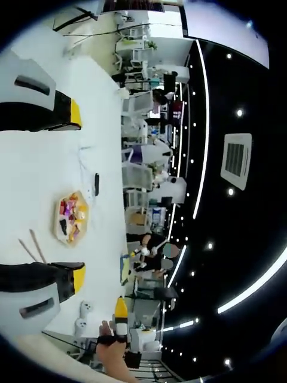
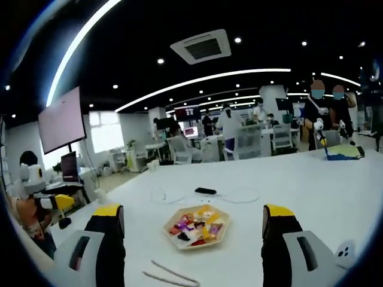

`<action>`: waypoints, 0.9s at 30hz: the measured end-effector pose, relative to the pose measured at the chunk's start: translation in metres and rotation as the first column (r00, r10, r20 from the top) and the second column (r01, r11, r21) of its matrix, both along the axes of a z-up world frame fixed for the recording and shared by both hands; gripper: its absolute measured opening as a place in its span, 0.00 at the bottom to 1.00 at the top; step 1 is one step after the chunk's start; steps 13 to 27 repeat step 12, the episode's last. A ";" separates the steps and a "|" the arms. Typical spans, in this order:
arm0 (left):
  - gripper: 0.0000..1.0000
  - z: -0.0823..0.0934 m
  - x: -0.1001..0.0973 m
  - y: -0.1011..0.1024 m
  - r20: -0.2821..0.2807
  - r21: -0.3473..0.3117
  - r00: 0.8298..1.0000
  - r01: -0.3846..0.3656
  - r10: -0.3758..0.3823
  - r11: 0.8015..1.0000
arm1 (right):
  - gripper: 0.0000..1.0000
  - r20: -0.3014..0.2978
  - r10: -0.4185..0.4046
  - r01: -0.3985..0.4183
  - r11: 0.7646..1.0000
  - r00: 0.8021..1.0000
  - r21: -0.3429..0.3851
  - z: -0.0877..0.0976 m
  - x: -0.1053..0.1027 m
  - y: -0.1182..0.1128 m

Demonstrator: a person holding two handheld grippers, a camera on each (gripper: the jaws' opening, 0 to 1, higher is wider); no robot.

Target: Place the target food into the container with the food tongs after gripping and lifting it, then release it inside without dropping or visibly crushing the food.

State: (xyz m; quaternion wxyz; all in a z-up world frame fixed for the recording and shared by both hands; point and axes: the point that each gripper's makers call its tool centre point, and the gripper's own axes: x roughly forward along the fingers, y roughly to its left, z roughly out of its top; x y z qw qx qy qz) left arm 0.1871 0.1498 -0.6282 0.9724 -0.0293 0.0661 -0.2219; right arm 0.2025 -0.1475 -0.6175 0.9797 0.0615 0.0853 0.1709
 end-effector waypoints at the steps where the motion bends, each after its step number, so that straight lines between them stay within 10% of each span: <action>1: 0.90 0.000 0.000 0.000 -0.002 -0.002 1.000 0.000 0.000 1.000 | 0.97 -0.003 0.000 0.000 1.000 1.000 0.001 -0.001 0.000 0.001; 27: 0.90 -0.003 0.000 -0.001 -0.012 0.000 1.000 0.004 -0.004 1.000 | 0.97 -0.031 0.002 -0.002 1.000 1.000 -0.005 -0.009 -0.004 0.000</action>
